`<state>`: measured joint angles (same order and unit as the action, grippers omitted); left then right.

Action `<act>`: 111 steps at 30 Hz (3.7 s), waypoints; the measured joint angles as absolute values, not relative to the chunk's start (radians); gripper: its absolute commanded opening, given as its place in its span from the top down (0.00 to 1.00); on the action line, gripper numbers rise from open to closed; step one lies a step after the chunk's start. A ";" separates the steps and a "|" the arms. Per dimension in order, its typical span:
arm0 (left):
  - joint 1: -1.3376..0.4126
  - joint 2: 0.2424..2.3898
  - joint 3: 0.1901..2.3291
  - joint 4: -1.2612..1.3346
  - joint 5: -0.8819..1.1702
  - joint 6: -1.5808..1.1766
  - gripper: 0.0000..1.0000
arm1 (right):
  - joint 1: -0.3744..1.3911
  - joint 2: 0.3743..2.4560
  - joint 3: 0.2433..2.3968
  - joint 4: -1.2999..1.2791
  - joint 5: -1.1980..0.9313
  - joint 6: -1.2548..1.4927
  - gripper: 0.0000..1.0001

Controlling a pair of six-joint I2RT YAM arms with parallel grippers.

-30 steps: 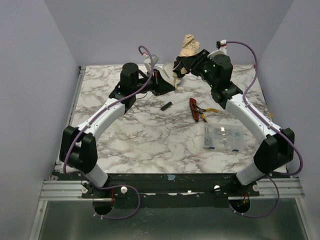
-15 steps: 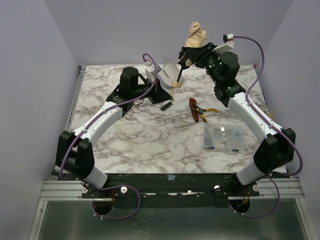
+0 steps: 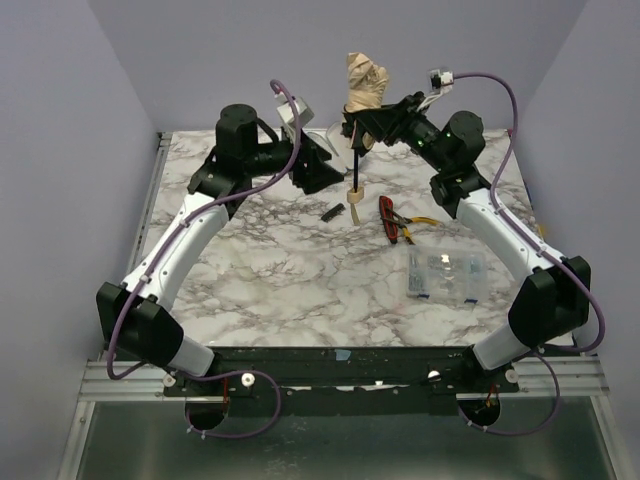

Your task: Open the umbrella

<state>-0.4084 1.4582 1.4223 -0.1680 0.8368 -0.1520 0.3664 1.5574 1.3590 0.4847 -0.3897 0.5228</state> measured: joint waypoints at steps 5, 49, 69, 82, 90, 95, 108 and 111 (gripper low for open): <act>-0.389 1.486 1.518 -0.154 0.869 -0.117 0.29 | 0.367 1.556 1.345 0.511 -0.487 0.554 1.00; -0.408 1.606 1.316 0.263 1.004 -0.527 0.65 | 0.362 1.718 1.607 0.464 -0.611 0.792 1.00; -0.389 1.520 1.128 0.219 1.032 -0.521 0.46 | 0.303 1.736 1.740 0.568 -0.506 0.786 1.00; -0.360 1.511 1.328 0.125 1.032 -0.421 0.32 | 0.307 1.705 1.658 0.583 -0.505 0.786 1.00; -0.454 1.578 1.316 0.102 0.994 -0.373 0.43 | 0.307 1.705 1.679 0.582 -0.502 0.805 1.00; -0.480 1.581 1.253 0.039 0.987 -0.267 0.69 | 0.306 1.705 1.719 0.584 -0.500 0.808 1.00; -0.500 1.446 1.007 0.002 0.950 -0.002 0.53 | 0.287 1.775 1.766 0.466 -0.602 0.823 1.00; -0.500 1.449 1.013 0.004 0.932 0.004 0.39 | 0.283 1.779 1.765 0.460 -0.611 0.830 1.00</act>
